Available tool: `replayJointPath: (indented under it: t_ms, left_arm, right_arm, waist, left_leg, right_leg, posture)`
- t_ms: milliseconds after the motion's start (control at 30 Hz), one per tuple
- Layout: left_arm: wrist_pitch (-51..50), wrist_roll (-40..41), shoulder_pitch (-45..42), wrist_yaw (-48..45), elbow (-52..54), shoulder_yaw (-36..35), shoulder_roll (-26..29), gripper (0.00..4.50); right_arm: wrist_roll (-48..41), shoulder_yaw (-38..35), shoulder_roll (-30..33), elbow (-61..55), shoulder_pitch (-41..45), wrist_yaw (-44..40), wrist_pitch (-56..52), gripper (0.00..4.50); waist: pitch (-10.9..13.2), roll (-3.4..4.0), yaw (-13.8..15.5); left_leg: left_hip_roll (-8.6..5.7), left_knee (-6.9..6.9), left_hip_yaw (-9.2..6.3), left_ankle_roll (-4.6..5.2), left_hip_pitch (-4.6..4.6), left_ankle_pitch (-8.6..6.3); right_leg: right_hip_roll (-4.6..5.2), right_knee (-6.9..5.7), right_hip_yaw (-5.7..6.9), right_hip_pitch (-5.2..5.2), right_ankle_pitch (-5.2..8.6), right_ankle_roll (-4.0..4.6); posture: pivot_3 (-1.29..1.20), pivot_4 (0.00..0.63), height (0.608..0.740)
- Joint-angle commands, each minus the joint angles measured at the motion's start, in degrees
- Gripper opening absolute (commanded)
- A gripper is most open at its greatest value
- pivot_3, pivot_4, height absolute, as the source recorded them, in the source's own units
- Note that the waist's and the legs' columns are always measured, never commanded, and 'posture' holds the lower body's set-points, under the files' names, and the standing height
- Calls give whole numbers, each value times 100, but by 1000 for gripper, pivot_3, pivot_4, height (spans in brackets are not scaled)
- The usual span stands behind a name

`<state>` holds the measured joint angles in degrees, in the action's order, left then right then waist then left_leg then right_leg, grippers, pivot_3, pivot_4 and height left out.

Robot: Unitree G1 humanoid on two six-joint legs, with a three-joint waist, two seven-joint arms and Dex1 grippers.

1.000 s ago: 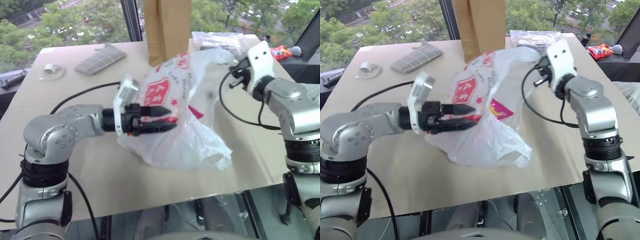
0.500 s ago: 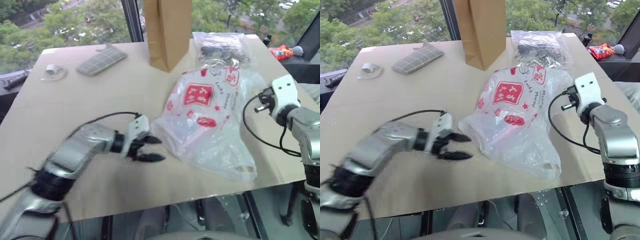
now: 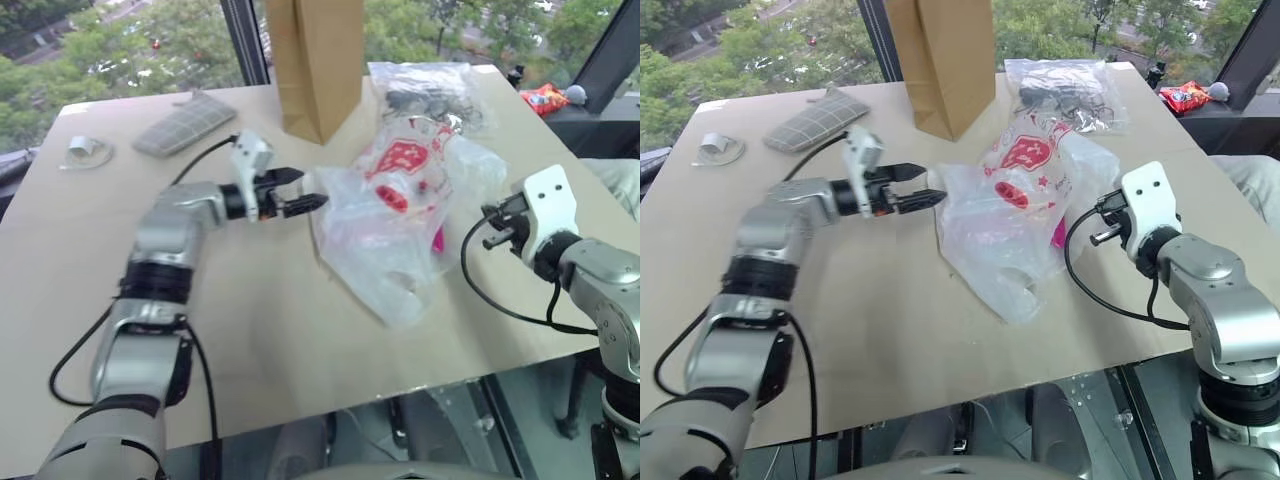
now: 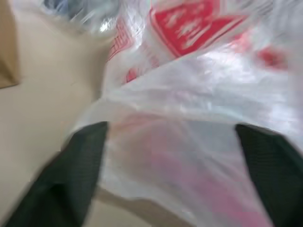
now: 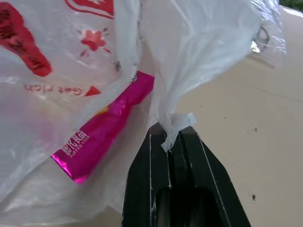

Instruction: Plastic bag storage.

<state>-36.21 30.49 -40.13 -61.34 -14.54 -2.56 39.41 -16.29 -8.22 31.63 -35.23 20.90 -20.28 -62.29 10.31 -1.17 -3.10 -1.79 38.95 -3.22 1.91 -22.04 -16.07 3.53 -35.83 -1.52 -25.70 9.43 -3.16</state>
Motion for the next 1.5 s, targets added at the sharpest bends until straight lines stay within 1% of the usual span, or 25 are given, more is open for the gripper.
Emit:
replayJointPath:
  t_ms: [33,133,200,300,333,400,467,633,767,867,933,967,1000,1033,1067,1100,1133,1167,1200,1233,1267,1300,1367,1467,1500]
  left_arm:
    - [-1527,1351,652,-359,1569,-752,629,4447]
    - [-2294,2190,1436,-359,2957,-987,1007,4447]
    - [-2318,2290,1675,-30,3642,-846,879,4447]
    - [-2253,2193,1697,600,4213,-452,449,4447]
    - [-2429,2054,1516,757,4247,-13,324,4447]
    - [-2659,1919,1287,934,4239,489,221,4447]
    - [-2841,1730,946,1046,3946,977,61,4447]
    - [-3079,1706,170,686,3270,1848,-497,4447]
    - [-2970,1183,-275,668,2764,2640,-939,4447]
    - [-2785,613,-560,876,2210,3205,-1454,4447]
    - [-2584,312,-657,999,1809,3409,-1878,4447]
    - [-2447,178,-683,989,1655,3484,-2027,3909]
    - [-2372,190,-675,897,1589,3448,-2147,3659]
    - [-2331,237,-661,803,1575,3365,-2224,3158]
    - [-2331,319,-647,700,1606,3228,-2239,2484]
    - [-2326,407,-628,601,1649,3084,-2223,2348]
    - [-2283,499,-606,517,1666,2910,-2206,1742]
    - [-2290,743,-578,391,1697,2581,-2182,1600]
    - [-2379,1007,-573,299,1701,2246,-2169,908]
    - [-2594,1384,-634,271,1621,1718,-2156,725]
    - [-2886,1864,-786,327,1418,1062,-2132,330]
    - [-3162,2279,-989,475,1129,451,-2112,61]
    - [-3357,2703,-1336,720,690,-337,-2014,61]
    - [-3006,2637,-2084,1169,-95,-1072,-1853,61]
    - [-2723,2456,-2389,1287,-418,-1200,-1806,61]
  right_arm:
    - [-73,-9,-41,-236,99,62,1,0]
    - [-127,-11,-67,-215,110,62,-2,0]
    - [-153,-12,-72,-210,90,71,-2,0]
    - [-194,-23,-89,-238,53,102,-37,0]
    - [-206,-25,-96,-273,39,124,-68,0]
    - [-226,-26,-99,-313,29,156,-102,0]
    - [-223,-30,-109,-367,15,209,-163,0]
    - [-225,-39,-106,-596,9,358,-392,0]
    - [-217,-16,-126,-717,44,466,-554,0]
    - [-198,34,-177,-773,85,564,-637,0]
    - [-186,65,-234,-792,122,639,-675,0]
    - [-175,90,-261,-790,153,680,-693,0]
    - [-165,111,-287,-792,183,716,-711,0]
    - [-159,124,-306,-800,208,744,-731,0]
    - [-155,132,-310,-817,230,767,-752,0]
    - [-158,127,-310,-836,246,784,-770,0]
    - [-163,108,-312,-836,264,795,-777,0]
    - [-167,55,-318,-823,273,803,-768,0]
    - [-166,2,-317,-803,273,809,-747,0]
    - [-156,-93,-326,-733,285,821,-682,0]
    - [-143,-239,-364,-616,349,857,-584,0]
    - [-133,-405,-394,-467,453,889,-466,0]
    - [-148,-674,-357,-185,691,854,-212,0]
    - [-231,-961,-146,466,1385,654,330,0]
    - [-256,-1011,-47,778,1719,554,583,0]
  waist:
    - [2,0,31]
    - [2,0,130]
    - [2,0,236]
    - [2,0,285]
    - [1,-1,281]
    - [1,-1,275]
    - [1,-1,244]
    - [1,1,211]
    - [1,1,221]
    - [1,1,235]
    - [1,1,241]
    - [1,1,243]
    - [1,1,239]
    - [1,1,224]
    - [1,1,218]
    - [0,2,215]
    - [0,3,212]
    - [1,6,211]
    - [0,7,214]
    - [0,7,217]
    - [0,7,218]
    - [0,7,216]
    - [2,8,212]
    - [2,8,216]
    - [2,8,218]
  left_leg:
    - [-2,0,-7,0,-2,-1]
    - [-4,0,-14,1,-4,-1]
    - [-8,4,-22,1,-2,-1]
    - [-13,8,-27,1,2,-1]
    - [-13,11,-27,0,3,0]
    - [-16,18,-24,0,13,0]
    - [-16,19,-21,0,17,1]
    - [-18,19,-16,0,20,1]
    - [-19,19,-15,0,18,1]
    - [-20,20,-15,0,14,1]
    - [-23,20,-15,0,13,1]
    - [-23,20,-15,1,13,1]
    - [-23,20,-16,1,11,1]
    - [-23,20,-16,0,11,1]
    - [-20,19,-14,0,9,1]
    - [-17,19,-14,1,8,1]
    - [-14,18,-14,0,9,1]
    - [-12,18,-13,1,9,1]
    - [-9,18,-13,1,7,1]
    - [-7,18,-14,1,8,1]
    - [-7,19,-14,1,8,1]
    - [-7,22,-15,1,6,1]
    - [-7,29,-14,1,4,1]
    - [-18,29,-13,2,8,1]
    - [-22,28,-14,2,8,1]
  right_leg:
    - [4,1,7,0,1,-2]
    - [8,6,13,3,2,-3]
    - [14,7,21,14,2,-3]
    - [15,13,26,25,3,-3]
    - [15,12,27,27,3,-3]
    - [10,8,26,38,2,-3]
    - [5,5,22,39,2,-2]
    - [-9,1,20,38,3,-2]
    - [-9,4,13,37,3,-1]
    - [-7,8,11,37,3,-2]
    - [-5,10,11,37,3,-2]
    - [-5,10,11,38,3,-2]
    - [-6,10,11,36,3,-2]
    - [-6,10,11,36,3,-1]
    - [-6,9,9,31,3,-1]
    - [-6,8,9,29,3,-1]
    - [-7,8,9,28,3,-1]
    - [-7,6,8,27,3,-1]
    - [-8,3,9,23,3,-1]
    - [-8,3,9,24,3,-1]
    - [-8,3,9,24,3,-1]
    - [-8,2,9,23,3,-2]
    - [-8,1,10,23,2,-4]
    - [-8,-1,13,25,2,-4]
    - [-8,-1,13,25,1,-4]
  posture:
    - [0,150,740]
    - [0,150,740]
    - [0,150,740]
    - [0,150,740]
    - [0,150,740]
    - [0,150,740]
    - [0,150,740]
    - [0,150,740]
    - [0,150,740]
    - [0,150,740]
    - [0,150,740]
    - [0,150,740]
    - [0,150,740]
    - [0,150,740]
    - [0,150,740]
    - [0,150,740]
    - [0,150,740]
    - [0,150,740]
    - [0,150,740]
    - [0,150,740]
    - [0,150,740]
    - [0,150,740]
    - [0,150,740]
    - [0,150,740]
    - [0,150,740]
